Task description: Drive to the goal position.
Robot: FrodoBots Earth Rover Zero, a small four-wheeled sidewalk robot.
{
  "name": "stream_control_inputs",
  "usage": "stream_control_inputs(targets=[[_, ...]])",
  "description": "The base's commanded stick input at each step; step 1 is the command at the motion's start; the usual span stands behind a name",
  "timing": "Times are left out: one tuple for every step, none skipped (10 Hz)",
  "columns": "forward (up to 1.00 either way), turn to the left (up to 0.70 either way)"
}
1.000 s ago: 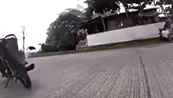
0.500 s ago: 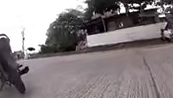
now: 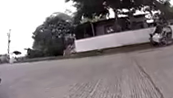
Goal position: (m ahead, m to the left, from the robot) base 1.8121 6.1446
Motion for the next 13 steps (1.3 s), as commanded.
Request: stream_control_inputs(targets=[[0.0, 0.0], [0.0, 0.0], [0.0, 0.0], [0.0, 0.04], [0.0, 0.45], [0.7, 0.27], [0.7, 0.27], [0.7, 0.27], [0.7, 0.27], [0.7, 0.27], [0.7, 0.27], [0.7, 0.27], [0.7, 0.27]])
